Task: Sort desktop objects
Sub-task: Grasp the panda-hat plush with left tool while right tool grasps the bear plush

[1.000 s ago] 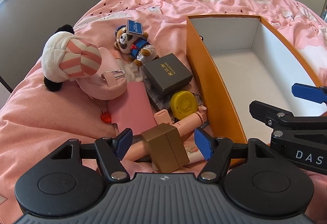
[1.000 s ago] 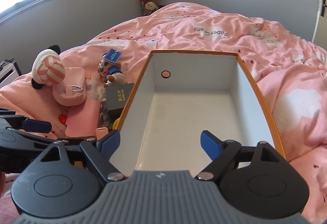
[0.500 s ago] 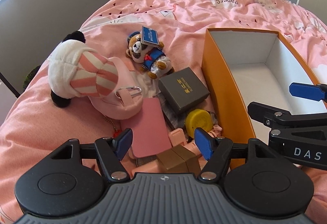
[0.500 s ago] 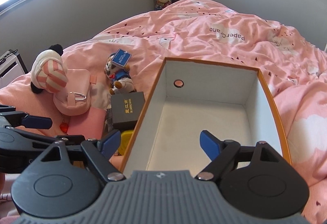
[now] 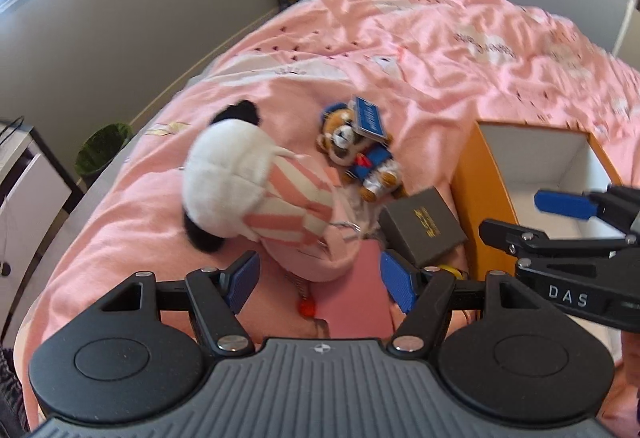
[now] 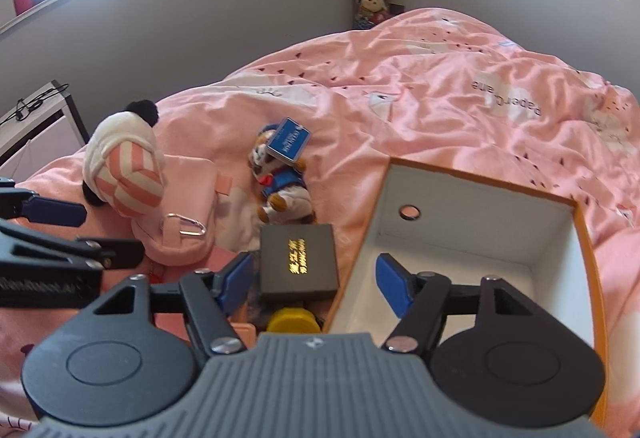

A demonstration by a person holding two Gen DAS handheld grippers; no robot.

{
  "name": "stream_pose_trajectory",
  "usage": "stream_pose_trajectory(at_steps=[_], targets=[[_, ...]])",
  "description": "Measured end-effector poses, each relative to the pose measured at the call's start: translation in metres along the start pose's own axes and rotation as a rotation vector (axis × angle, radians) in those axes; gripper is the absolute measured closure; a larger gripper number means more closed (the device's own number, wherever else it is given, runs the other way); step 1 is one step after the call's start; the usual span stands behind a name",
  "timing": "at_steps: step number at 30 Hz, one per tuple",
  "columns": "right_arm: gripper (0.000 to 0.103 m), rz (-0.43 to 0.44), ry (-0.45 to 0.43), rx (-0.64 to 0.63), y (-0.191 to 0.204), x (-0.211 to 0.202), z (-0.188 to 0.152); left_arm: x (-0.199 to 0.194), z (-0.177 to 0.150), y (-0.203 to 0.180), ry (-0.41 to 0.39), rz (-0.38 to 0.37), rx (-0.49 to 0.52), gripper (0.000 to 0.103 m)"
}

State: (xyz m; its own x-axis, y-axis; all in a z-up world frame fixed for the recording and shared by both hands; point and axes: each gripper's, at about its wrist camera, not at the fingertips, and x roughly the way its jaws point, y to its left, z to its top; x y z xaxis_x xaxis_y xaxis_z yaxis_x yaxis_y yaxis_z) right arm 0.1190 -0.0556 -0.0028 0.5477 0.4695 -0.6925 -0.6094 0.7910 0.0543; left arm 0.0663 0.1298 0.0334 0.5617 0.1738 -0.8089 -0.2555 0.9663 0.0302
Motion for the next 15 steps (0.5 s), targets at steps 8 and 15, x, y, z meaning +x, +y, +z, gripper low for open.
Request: stream_pose_trajectory(at_steps=[8,15], targets=[[0.047,0.068,0.011,-0.053,0.008,0.029,0.025,0.001,0.020,0.048,-0.023,-0.041,-0.260,0.024],[0.047,0.109,0.036,-0.050,0.002,0.064,0.055,0.018,0.041,0.072,0.006,-0.042,-0.400,0.024]])
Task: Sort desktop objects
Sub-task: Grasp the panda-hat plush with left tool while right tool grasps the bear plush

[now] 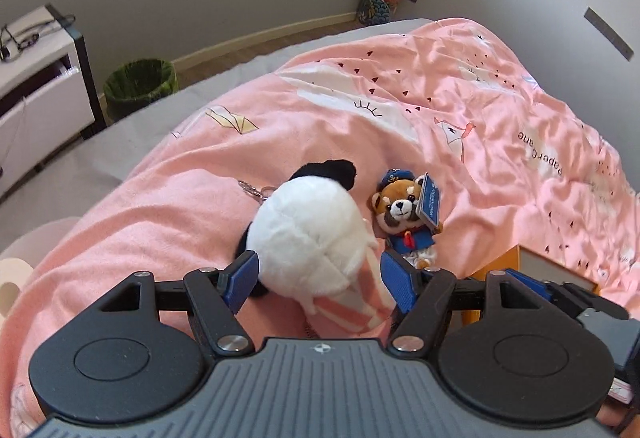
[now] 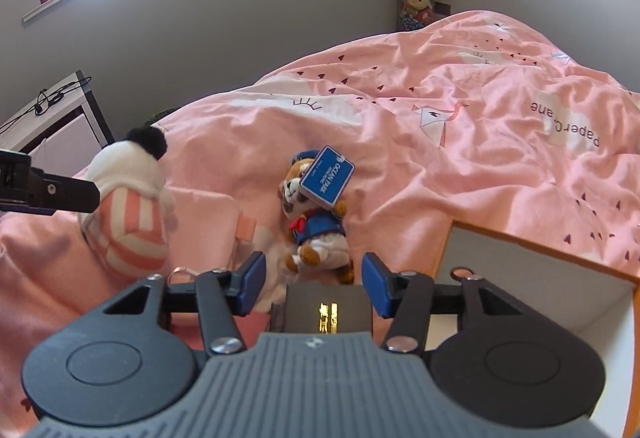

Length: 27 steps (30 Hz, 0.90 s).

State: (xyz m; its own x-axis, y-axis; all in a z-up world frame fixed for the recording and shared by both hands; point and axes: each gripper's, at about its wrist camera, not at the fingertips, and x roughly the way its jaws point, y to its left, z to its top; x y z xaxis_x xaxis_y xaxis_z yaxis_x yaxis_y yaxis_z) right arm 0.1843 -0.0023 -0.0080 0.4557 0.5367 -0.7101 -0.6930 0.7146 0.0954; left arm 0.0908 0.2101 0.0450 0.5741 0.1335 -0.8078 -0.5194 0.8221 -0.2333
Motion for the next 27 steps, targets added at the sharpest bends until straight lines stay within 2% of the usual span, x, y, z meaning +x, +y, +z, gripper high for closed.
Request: stream_pose_trajectory(at_steps=[6,16,23,24,27], targets=[[0.047,0.041,0.073,-0.006,-0.007,0.047,0.020,0.025,0.007,0.004,0.084,0.014,-0.081,0.021],[0.047,0.072,0.202,-0.023,-0.010,0.118,0.033,0.037,0.012,0.017,0.103,0.004,-0.128,0.019],[0.045,0.072,0.250,-0.025,-0.009,0.146,0.036,0.032,0.008,0.030,0.103,-0.049,-0.126,0.028],[0.047,0.071,0.254,-0.024,-0.008,0.148,0.036,0.030,0.007,0.031,0.100,-0.057,-0.122,0.031],[0.063,0.067,0.258,0.003,-0.010,0.148,0.036,0.026,0.004,0.033,0.090,-0.081,-0.107,0.036]])
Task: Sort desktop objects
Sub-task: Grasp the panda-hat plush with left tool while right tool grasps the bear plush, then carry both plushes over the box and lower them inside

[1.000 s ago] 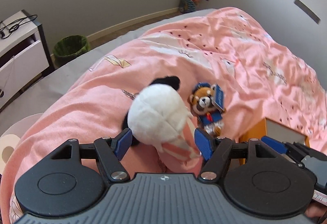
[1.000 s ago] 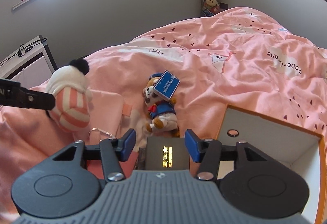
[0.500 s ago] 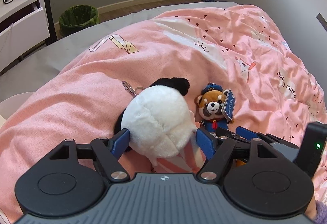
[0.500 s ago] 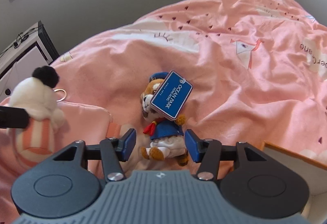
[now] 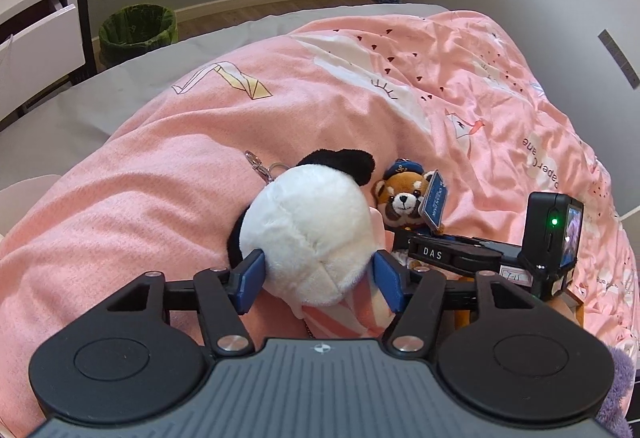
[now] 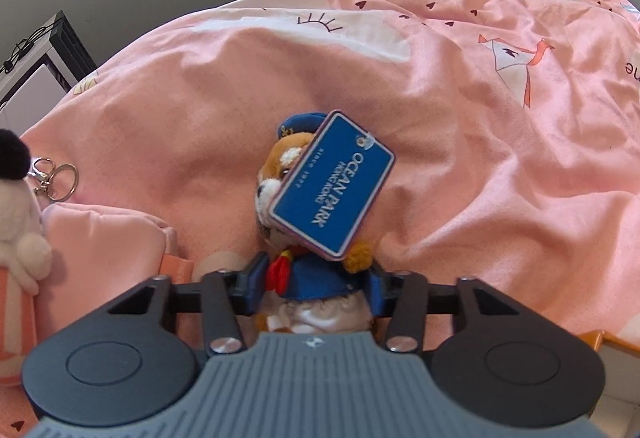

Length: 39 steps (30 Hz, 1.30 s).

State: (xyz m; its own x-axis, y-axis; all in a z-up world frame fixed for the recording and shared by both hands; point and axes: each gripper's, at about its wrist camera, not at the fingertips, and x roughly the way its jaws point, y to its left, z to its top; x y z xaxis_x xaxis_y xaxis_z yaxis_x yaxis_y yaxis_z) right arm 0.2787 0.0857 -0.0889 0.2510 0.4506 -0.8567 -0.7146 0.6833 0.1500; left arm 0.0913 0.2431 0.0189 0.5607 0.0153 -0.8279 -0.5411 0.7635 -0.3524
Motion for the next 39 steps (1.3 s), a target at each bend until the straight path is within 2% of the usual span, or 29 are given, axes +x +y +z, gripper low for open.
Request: stream_pose_trajectory(at_steps=[3,8,9,10,12,14,15,17,18,20,22,23,27,28,34,39], targets=[[0.066,0.025,-0.025,0.023,-0.001,-0.011,-0.002,-0.006,-0.003,-0.002,-0.019,-0.017,0.024,0.042],[0.067,0.067,-0.100,0.043,0.008,-0.046,-0.006,-0.024,-0.009,-0.013,-0.078,-0.028,0.099,0.062],[0.068,0.075,-0.116,0.047,0.009,-0.053,-0.006,-0.027,-0.011,-0.016,-0.093,-0.033,0.121,0.074],[0.068,0.079,-0.136,0.048,0.011,-0.063,-0.008,-0.031,-0.012,-0.018,-0.106,-0.044,0.140,0.103],[0.068,0.080,-0.166,0.051,0.014,-0.079,-0.010,-0.035,-0.014,-0.023,-0.111,-0.068,0.155,0.103],[0.068,0.079,-0.196,0.043,0.018,-0.095,-0.016,-0.033,-0.016,-0.028,-0.107,-0.045,0.179,0.103],[0.068,0.076,-0.205,0.037,0.019,-0.101,-0.018,-0.031,-0.017,-0.029,-0.091,-0.024,0.171,0.103],[0.068,0.065,-0.221,0.022,0.020,-0.111,-0.025,-0.030,-0.019,-0.026,-0.084,-0.047,0.132,0.103],[0.068,0.063,-0.223,0.019,0.020,-0.115,-0.028,-0.030,-0.019,-0.024,-0.084,-0.048,0.107,0.101],[0.068,0.064,-0.226,0.018,0.019,-0.121,-0.036,-0.031,-0.019,-0.024,-0.088,-0.033,0.081,0.082],[0.068,0.064,-0.223,0.017,0.018,-0.125,-0.043,-0.029,-0.019,-0.027,-0.086,0.006,0.078,0.044],[0.068,0.062,-0.222,0.016,0.018,-0.127,-0.047,-0.028,-0.020,-0.030,-0.090,0.022,0.079,0.040],[0.068,0.061,-0.249,0.052,0.009,-0.140,-0.061,-0.018,-0.020,-0.035,-0.061,0.051,0.051,0.037],[0.068,0.064,-0.267,0.067,0.005,-0.148,-0.065,-0.015,-0.020,-0.036,-0.060,0.062,0.046,0.034],[0.067,0.025,-0.382,0.165,-0.028,-0.198,-0.087,0.001,-0.018,-0.036,-0.068,0.148,0.030,0.031],[0.067,-0.028,-0.405,0.255,-0.056,-0.218,-0.117,0.006,-0.019,-0.030,-0.078,0.145,0.013,0.028]])
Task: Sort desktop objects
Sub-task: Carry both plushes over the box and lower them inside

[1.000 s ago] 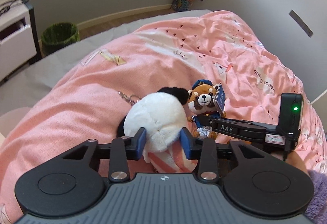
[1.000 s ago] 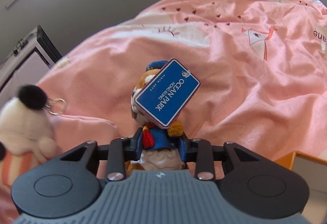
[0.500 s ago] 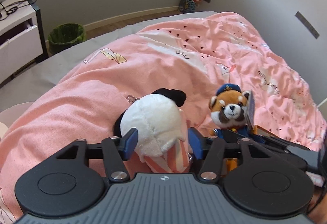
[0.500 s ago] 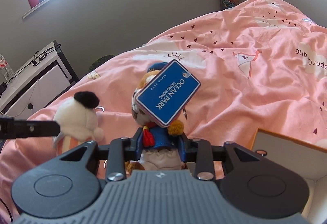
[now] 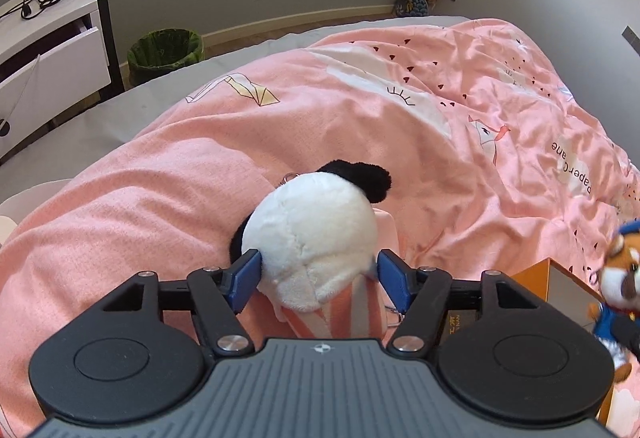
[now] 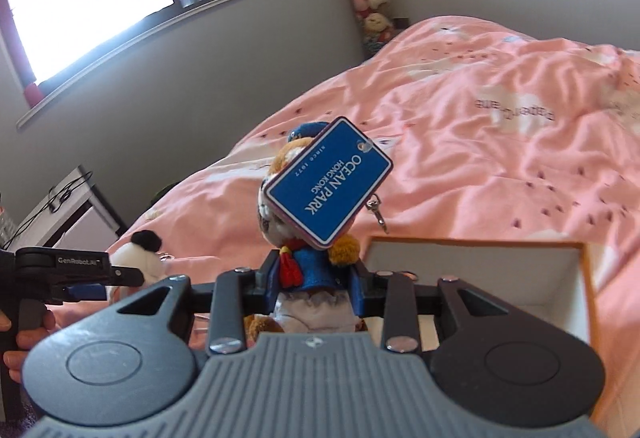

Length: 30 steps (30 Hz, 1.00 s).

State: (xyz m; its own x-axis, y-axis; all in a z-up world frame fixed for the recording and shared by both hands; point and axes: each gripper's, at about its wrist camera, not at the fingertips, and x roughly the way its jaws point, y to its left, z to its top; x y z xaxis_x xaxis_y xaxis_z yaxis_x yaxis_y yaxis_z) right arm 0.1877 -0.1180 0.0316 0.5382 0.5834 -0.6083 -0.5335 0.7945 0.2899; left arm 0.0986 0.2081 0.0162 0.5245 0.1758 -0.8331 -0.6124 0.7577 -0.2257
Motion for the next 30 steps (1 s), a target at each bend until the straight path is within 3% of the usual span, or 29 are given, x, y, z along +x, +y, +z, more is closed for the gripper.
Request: stream_pose_trajectory(at_steps=[7,13,17,23,30], targets=[[0.067,-0.091,0.052,0.133,-0.043,-0.004,-0.034,0.013,-0.004,0.011,-0.018,-0.015,0.017,0.032],[0.067,-0.124,0.077,0.210,-0.065,-0.008,-0.058,-0.007,-0.006,0.009,-0.054,-0.073,0.058,0.043],[0.067,-0.130,0.076,0.224,-0.069,-0.012,-0.065,-0.023,-0.008,0.004,-0.080,-0.121,0.078,0.045],[0.067,-0.136,0.075,0.230,-0.074,-0.013,-0.066,-0.053,-0.017,-0.027,-0.127,-0.241,0.166,0.046],[0.067,-0.127,0.085,0.257,-0.083,-0.013,-0.067,-0.060,-0.024,-0.089,-0.075,-0.481,0.262,0.047]])
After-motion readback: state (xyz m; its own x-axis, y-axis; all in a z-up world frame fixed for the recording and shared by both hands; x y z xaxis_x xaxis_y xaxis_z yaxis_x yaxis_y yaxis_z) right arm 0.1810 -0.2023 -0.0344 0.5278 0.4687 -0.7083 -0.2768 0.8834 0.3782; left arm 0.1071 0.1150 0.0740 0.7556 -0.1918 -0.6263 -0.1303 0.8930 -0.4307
